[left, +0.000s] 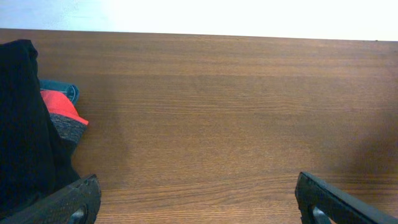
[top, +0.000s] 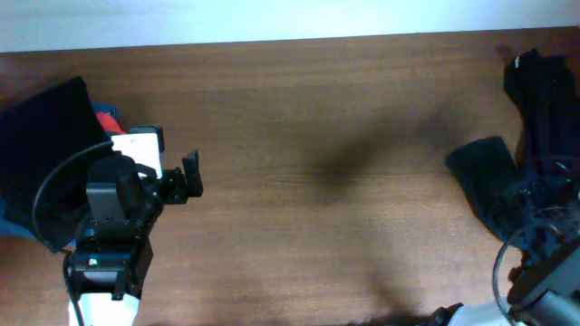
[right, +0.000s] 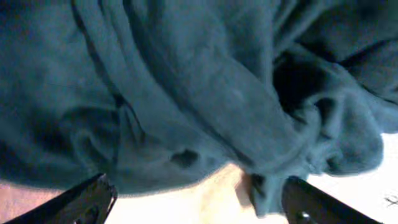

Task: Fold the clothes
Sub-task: 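Reach the right gripper to the black garment pile and grasp a shirt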

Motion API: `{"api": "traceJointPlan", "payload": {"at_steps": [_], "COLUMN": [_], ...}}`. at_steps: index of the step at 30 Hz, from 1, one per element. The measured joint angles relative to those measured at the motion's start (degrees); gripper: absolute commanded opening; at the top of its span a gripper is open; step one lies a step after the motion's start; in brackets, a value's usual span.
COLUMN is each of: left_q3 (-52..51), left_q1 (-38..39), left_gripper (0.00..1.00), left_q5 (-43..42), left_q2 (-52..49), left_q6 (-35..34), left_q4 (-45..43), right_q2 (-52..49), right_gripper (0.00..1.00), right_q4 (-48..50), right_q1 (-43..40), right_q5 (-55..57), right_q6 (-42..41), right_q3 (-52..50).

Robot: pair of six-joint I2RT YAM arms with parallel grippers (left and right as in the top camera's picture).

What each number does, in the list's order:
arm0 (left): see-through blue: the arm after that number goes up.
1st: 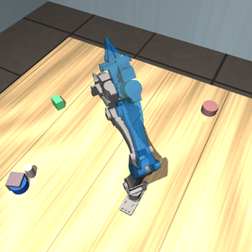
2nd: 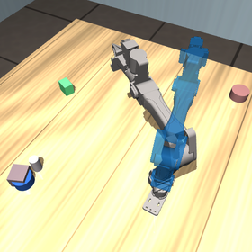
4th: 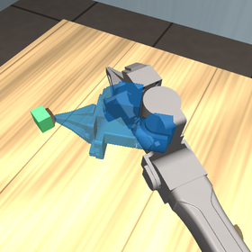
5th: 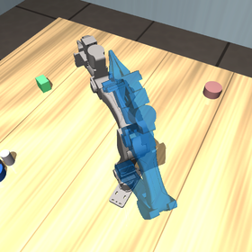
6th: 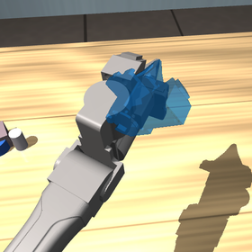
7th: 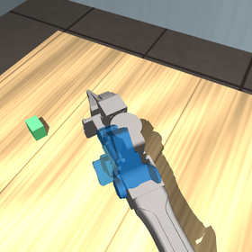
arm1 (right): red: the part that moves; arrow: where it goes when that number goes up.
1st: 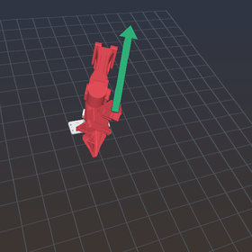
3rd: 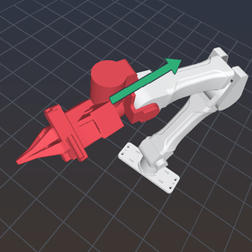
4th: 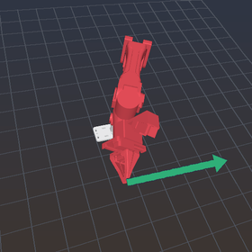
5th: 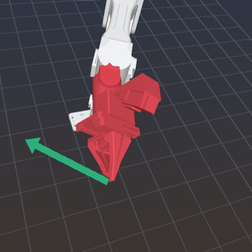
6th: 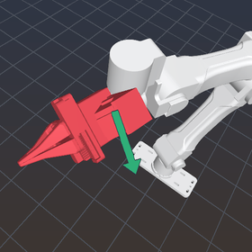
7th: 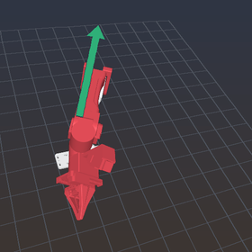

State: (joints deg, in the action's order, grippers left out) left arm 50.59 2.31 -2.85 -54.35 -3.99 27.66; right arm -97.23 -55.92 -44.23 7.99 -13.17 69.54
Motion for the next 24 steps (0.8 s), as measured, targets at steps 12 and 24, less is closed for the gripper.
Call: {"api": "traceJointPlan", "payload": {"at_steps": [12, 24], "left_q3": [0.0, 0.0], "left_q1": [0.0, 0.0], "left_gripper": [0.99, 0.99], "left_q5": [0.0, 0.0], "left_q2": [0.0, 0.0], "left_q6": [0.0, 0.0], "left_q4": [0.0, 0.0], "right_q2": [-4.2, -4.2], "right_gripper": [0.76, 0.75], "right_q4": [6.5, 12.6], "right_q1": [0.5, 1.2], "right_q5": [-2.8, -2.9], "right_q6": [-0.1, -0.2], "right_q3": [0.0, -0.9]}}
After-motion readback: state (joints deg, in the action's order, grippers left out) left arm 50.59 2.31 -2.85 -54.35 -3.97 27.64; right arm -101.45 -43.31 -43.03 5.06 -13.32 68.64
